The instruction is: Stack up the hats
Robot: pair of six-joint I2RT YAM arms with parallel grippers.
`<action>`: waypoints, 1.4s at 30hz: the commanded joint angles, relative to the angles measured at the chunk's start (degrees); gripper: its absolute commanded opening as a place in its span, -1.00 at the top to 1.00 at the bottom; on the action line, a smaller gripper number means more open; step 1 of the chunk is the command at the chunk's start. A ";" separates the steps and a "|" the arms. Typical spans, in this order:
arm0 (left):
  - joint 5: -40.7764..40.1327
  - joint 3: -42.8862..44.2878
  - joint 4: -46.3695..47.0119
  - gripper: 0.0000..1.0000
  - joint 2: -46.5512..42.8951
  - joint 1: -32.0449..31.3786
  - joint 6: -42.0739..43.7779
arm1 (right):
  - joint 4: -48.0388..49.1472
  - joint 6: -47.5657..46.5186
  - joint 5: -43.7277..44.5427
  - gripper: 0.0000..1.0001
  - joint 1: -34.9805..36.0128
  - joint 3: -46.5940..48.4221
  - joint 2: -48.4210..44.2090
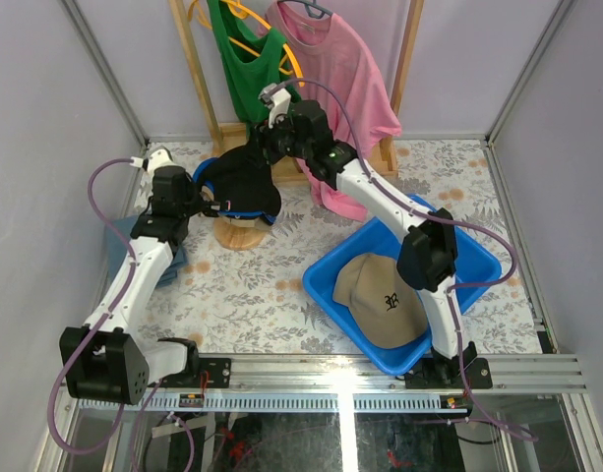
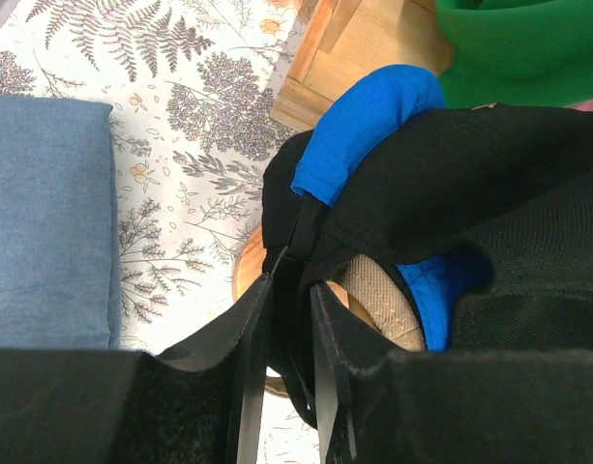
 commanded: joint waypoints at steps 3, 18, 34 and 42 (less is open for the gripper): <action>-3.23 -2.27 -1.79 0.59 -0.67 1.32 0.10 | 0.59 0.68 -0.91 -0.27 2.12 1.91 0.68; -4.44 -5.31 -1.42 0.59 1.15 2.36 -0.97 | 0.10 -0.47 -1.02 -0.23 2.61 -6.40 -0.61; -4.38 -5.39 -1.26 0.63 6.34 4.25 -0.36 | -0.48 -0.73 1.09 -0.22 2.03 -8.60 -4.22; -4.01 -3.38 -0.17 0.63 9.74 5.32 -0.53 | 2.47 1.26 2.66 -0.25 1.29 -12.25 -9.15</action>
